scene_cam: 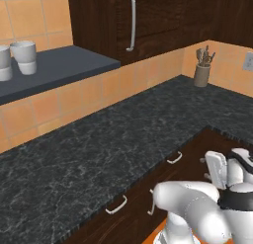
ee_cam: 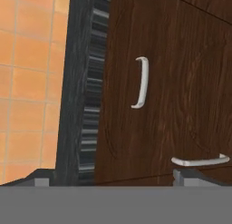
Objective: Take a straw from the drawer in front and place it inside the glass cup on the dining counter.
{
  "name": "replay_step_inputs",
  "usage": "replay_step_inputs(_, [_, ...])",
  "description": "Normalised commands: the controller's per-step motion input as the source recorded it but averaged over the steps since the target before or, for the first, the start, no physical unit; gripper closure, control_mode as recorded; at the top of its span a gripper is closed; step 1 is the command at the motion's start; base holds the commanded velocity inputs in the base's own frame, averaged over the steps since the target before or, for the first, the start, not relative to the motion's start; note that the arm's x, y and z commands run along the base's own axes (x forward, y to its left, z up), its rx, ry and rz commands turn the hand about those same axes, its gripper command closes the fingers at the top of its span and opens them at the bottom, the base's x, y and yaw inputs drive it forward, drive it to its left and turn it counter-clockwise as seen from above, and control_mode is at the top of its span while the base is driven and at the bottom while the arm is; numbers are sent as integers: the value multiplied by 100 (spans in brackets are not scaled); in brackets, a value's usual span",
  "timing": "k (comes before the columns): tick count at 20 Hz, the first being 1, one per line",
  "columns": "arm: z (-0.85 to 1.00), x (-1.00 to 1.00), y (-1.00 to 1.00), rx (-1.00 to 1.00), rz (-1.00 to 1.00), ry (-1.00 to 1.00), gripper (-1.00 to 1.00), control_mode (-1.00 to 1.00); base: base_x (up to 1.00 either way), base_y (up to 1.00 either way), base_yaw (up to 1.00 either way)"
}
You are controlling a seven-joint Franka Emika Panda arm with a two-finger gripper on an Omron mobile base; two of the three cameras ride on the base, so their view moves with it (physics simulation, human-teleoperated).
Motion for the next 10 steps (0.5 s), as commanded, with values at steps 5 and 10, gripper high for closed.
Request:
replay_step_inputs(5, [-9,38,7,0,0,-2,-100,-100,0,0,0])
replay_step_inputs(10, [-9,45,5,0,0,0,-100,-100,0,0,0])
